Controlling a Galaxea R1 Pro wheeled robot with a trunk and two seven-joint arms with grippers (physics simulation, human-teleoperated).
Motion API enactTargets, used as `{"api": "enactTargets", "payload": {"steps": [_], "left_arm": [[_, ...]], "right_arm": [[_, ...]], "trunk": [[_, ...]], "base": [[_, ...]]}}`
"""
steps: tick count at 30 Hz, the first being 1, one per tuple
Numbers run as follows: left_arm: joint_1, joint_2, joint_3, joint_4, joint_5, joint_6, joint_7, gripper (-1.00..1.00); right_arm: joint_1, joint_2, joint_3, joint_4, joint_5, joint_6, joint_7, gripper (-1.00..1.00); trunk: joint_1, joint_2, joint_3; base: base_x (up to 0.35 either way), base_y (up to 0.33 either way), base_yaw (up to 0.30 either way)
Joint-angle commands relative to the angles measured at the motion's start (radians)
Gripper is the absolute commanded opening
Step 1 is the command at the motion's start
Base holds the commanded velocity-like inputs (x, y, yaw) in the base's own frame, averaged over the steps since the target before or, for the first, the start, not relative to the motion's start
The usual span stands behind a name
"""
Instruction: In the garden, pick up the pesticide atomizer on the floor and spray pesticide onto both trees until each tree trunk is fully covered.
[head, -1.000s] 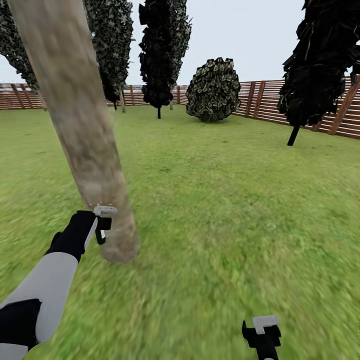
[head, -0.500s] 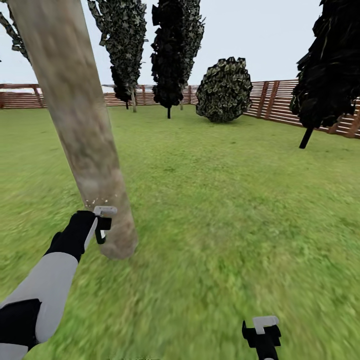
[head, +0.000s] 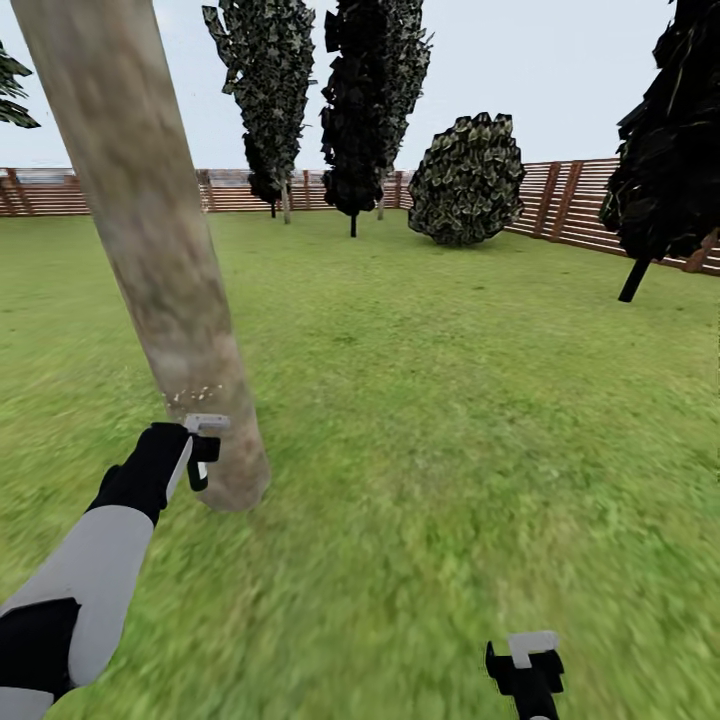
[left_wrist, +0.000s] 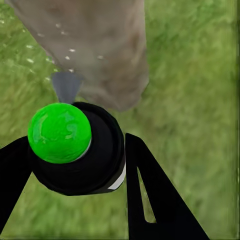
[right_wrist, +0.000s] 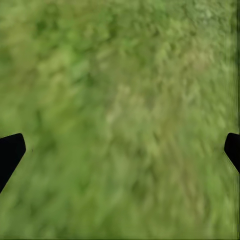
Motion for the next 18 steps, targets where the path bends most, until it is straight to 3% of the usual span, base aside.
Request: {"api": "enactTargets", "payload": {"steps": [1, 6, 13, 18], "left_arm": [[0.0, 0.0, 0.003, -0.001, -0.01, 0.004, -0.007, -1.0], [0.0, 0.0, 0.002, 0.0, -0.01, 0.004, -0.006, -1.0], [0.013, 0.004, 0.008, 0.006, -0.008, 0.003, 0.02, -1.0], [0.06, 0.055, 0.021, 0.005, -0.005, -0.002, 0.023, -1.0]], "right_arm": [[-0.001, 0.0, -0.008, 0.002, 0.01, -0.004, -0.002, 1.0], [-0.001, 0.001, -0.008, 0.002, 0.01, -0.004, -0.002, 1.0], [-0.001, 0.002, -0.008, 0.002, 0.01, -0.004, -0.002, 1.0], [-0.001, 0.002, -0.007, 0.002, 0.01, -0.004, -0.002, 1.0]], "trunk": [[0.0, 0.0, -0.001], [0.0, 0.0, -0.001], [0.0, 0.0, -0.001], [0.0, 0.0, -0.001]], "base": [[0.0, -0.275, 0.0], [0.0, -0.275, 0.06], [0.0, -0.275, 0.266], [0.0, -0.275, 0.234]]}}
